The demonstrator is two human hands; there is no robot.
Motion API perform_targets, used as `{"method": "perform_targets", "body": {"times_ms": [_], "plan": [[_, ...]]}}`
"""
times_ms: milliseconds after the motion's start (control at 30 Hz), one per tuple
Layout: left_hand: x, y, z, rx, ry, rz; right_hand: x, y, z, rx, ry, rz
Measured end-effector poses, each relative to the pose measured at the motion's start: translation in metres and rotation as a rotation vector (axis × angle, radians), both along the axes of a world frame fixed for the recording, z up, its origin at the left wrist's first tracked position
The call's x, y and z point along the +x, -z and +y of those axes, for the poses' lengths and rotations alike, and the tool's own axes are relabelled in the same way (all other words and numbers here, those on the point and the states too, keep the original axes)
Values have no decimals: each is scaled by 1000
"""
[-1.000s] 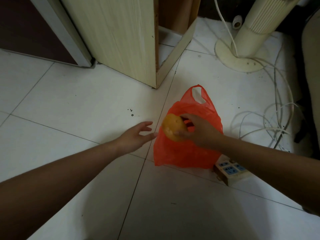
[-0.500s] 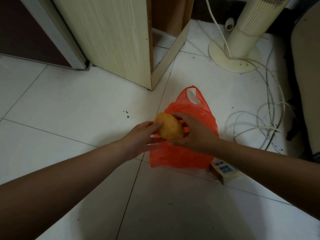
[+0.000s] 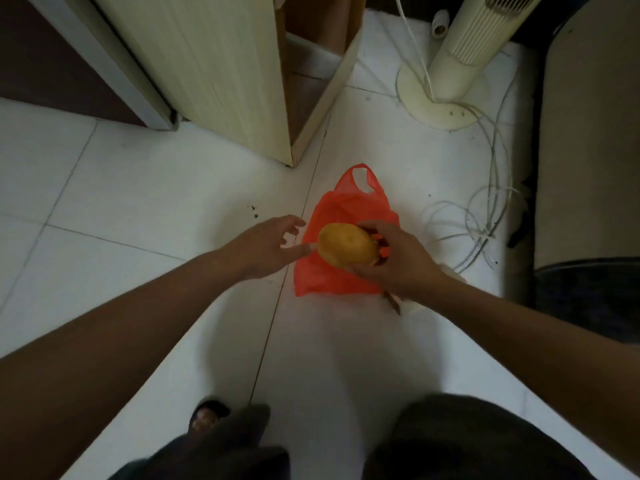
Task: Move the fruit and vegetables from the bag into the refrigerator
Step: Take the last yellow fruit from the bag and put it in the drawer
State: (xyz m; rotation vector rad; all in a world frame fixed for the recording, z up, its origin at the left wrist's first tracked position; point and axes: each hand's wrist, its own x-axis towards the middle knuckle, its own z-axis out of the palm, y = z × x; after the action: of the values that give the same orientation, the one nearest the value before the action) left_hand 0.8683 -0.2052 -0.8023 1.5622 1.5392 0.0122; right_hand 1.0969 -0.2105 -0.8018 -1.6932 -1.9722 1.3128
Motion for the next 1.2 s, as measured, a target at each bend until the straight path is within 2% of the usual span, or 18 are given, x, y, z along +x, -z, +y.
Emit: {"method": "perform_targets", "body": {"times_ms": [133, 300, 433, 600, 767, 1000, 1200], "plan": [[-1, -111, -30, -22, -19, 21, -3, -108, -50, -74, 126, 39], [2, -274, -61, -11, -158, -78, -6, -270, -92, -128, 369, 148], [0, -396, -86, 45, -206, -116, -9, -393, -118, -93, 466, 177], [6, -508, -112, 98, -151, -204, -15, -508, -142, 13, 403, 148], [9, -571, -132, 182, -39, -311, -27, -581, -164, 86, 425, 185], [14, -618, -154, 55, 20, -546, -38, -638, -212, 180, 672, 290], [28, -643, -172, 88, 54, -563, -31, -669, -247, 229, 774, 372]]}}
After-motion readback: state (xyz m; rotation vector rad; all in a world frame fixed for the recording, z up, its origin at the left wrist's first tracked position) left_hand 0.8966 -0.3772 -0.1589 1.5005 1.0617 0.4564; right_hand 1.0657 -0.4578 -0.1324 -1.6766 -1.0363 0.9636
